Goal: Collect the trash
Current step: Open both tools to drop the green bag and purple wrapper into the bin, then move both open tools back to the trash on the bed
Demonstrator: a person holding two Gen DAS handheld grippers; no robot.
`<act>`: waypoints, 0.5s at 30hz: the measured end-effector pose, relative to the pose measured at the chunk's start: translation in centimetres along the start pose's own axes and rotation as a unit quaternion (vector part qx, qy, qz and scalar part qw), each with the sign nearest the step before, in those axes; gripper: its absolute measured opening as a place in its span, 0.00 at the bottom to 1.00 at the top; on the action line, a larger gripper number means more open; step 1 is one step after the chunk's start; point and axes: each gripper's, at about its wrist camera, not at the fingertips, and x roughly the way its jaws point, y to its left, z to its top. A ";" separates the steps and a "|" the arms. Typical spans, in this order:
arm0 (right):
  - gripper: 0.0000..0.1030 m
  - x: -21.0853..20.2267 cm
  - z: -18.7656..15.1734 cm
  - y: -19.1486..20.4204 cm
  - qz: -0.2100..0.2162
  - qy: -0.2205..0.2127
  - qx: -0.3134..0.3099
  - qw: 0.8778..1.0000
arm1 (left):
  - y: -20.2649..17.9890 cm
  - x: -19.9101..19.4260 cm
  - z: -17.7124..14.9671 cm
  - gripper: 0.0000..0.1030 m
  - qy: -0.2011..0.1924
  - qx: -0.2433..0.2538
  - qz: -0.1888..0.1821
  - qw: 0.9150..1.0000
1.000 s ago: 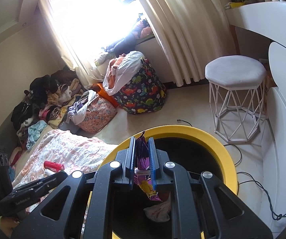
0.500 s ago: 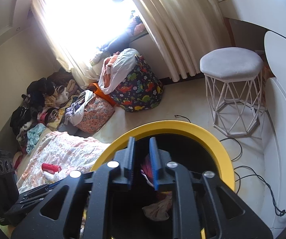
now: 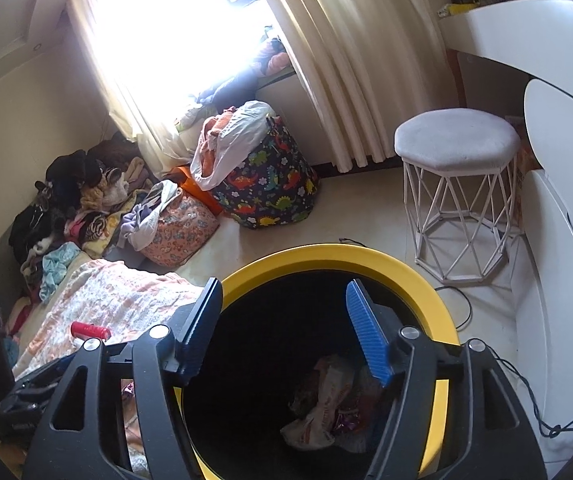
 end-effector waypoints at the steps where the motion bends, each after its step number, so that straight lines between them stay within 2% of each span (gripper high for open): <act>1: 0.65 -0.1 0.0 0.2 0.000 -0.002 -0.003 1.000 | 0.2 -0.2 0.1 0.89 -0.003 -0.002 0.003 1.000; 15: 0.74 -1.1 -0.6 4.0 0.025 -0.019 -0.051 0.998 | 2.2 -4.5 0.3 0.89 -0.071 -0.010 0.048 0.996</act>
